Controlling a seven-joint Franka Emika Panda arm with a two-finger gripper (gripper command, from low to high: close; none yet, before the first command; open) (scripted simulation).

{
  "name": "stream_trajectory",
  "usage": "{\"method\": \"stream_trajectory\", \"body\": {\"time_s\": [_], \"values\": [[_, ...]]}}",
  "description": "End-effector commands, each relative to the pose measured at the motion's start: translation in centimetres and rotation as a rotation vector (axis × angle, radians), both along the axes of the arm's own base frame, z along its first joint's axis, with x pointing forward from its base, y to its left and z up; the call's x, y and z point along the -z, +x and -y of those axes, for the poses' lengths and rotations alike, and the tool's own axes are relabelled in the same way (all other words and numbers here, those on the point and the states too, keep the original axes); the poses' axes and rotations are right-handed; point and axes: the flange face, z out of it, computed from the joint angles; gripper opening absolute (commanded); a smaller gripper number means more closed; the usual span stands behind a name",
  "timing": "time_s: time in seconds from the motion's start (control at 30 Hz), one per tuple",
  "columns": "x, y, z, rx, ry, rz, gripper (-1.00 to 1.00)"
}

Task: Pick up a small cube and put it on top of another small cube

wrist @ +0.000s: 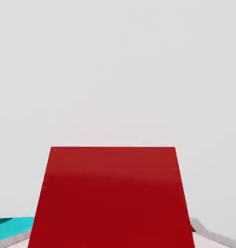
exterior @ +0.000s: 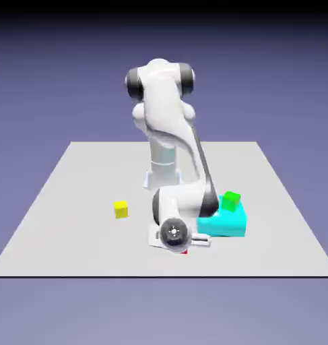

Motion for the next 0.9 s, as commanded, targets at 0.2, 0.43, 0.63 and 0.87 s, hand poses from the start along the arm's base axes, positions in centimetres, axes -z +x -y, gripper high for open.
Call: {"method": "stream_trajectory", "body": {"time_s": [0.2,0.43,0.63,0.87], "values": [[-2.2,-7.0,10.9,-0.003,-0.057,-0.002,-1.0],[-4.3,-16.4,18.6,0.021,-0.025,-0.006,-1.0],[-3.5,-21.7,20.5,0.033,0.018,-0.002,-1.0],[-0.5,-23.7,20.2,0.033,0.018,-0.002,1.0]]}}
